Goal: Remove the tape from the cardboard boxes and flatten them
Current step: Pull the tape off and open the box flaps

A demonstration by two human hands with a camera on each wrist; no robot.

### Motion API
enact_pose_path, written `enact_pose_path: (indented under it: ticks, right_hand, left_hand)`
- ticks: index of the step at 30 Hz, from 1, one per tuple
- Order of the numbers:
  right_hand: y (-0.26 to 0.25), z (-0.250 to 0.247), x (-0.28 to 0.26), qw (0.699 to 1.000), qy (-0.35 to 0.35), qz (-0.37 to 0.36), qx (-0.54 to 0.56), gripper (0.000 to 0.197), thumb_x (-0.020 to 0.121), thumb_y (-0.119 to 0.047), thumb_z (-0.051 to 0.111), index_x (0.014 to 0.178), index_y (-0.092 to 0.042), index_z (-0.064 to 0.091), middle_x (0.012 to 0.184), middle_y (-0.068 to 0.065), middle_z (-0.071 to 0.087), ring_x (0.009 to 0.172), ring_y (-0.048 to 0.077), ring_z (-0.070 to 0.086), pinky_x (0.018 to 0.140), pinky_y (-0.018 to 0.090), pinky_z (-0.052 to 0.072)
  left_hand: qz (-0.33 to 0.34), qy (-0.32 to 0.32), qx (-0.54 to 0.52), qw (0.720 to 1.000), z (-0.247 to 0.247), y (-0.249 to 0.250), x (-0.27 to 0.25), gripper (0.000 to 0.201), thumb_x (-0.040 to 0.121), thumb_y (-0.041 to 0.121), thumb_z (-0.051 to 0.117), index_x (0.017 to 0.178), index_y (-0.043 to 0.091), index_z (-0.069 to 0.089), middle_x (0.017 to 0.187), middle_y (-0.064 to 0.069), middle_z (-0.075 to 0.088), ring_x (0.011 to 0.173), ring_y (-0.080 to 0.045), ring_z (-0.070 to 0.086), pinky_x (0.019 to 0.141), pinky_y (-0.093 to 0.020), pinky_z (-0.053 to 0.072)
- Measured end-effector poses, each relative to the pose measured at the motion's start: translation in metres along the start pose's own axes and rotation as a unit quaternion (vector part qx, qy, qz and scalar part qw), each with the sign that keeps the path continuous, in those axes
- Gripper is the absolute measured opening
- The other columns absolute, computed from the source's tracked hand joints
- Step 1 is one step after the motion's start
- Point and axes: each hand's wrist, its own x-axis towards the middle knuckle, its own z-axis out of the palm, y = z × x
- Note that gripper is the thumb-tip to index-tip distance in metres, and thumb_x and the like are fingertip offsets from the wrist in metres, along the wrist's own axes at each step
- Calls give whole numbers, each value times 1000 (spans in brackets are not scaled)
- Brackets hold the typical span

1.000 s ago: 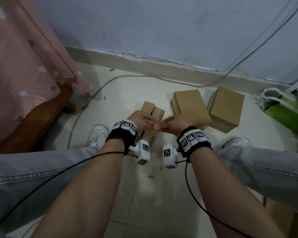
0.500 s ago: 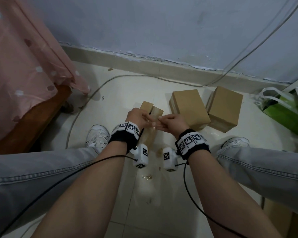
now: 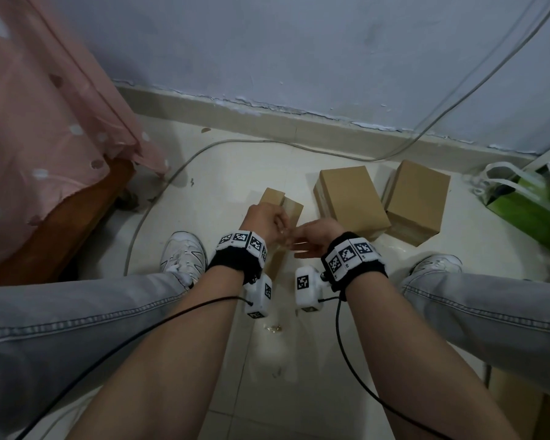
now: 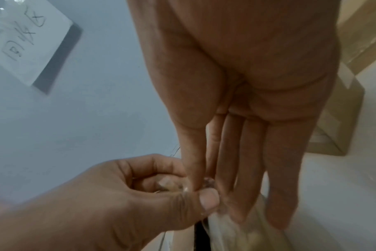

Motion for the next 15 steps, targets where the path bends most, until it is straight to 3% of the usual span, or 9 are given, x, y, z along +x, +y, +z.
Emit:
enact_pose_path:
  ticks: [2, 6, 8, 10, 13, 15]
  right_hand:
    - [-5, -4, -2, 999, -9, 19, -50, 7, 86, -6, 71, 88, -2, 67, 77, 8, 73, 70, 16, 70, 78, 30, 57]
    - [1, -20, 4, 999, 32, 8, -37, 18, 82, -4, 74, 97, 6, 69, 77, 13, 72, 65, 17, 70, 76, 30, 60]
    - [12, -28, 12, 995, 76, -15, -58, 25, 75, -11, 82, 97, -1, 74, 81, 9, 72, 66, 17, 66, 77, 32, 61]
    - [22, -29, 16, 993, 94, -37, -57, 23, 72, -14, 86, 92, -6, 77, 90, 8, 75, 72, 18, 65, 74, 31, 61]
    - [34, -20, 16, 994, 89, -66, 22, 17, 78, 4, 77, 93, 8, 72, 97, 22, 72, 75, 25, 68, 70, 33, 62]
    - [42, -14, 20, 990, 116, -74, 5, 9, 79, 8, 74, 88, 10, 71, 95, 24, 72, 74, 27, 71, 70, 31, 62]
  left_hand:
    - [-3, -14, -36, 999, 1, 0, -2, 25, 64, -9, 80, 77, 11, 73, 76, -6, 73, 65, -10, 64, 69, -20, 57]
    - [-9, -76, -114, 991, -6, -1, -5, 32, 63, -5, 87, 88, 9, 73, 86, -5, 75, 77, -12, 71, 70, -17, 57]
    - [-10, -113, -136, 984, -11, 1, -5, 35, 65, -2, 87, 94, 10, 72, 93, -7, 76, 86, -14, 73, 75, -19, 58]
    - [-14, -107, -90, 990, -11, 3, -3, 31, 71, 2, 84, 97, 15, 72, 96, -5, 76, 90, -11, 72, 78, -17, 55]
    - [-2, -76, -2, 997, -4, 8, -2, 23, 81, 3, 73, 98, 18, 74, 94, -3, 75, 93, -11, 69, 82, -20, 54]
    - [-9, -53, 23, 998, 0, 8, -2, 21, 83, 3, 69, 96, 18, 75, 93, -3, 73, 92, -12, 67, 83, -20, 51]
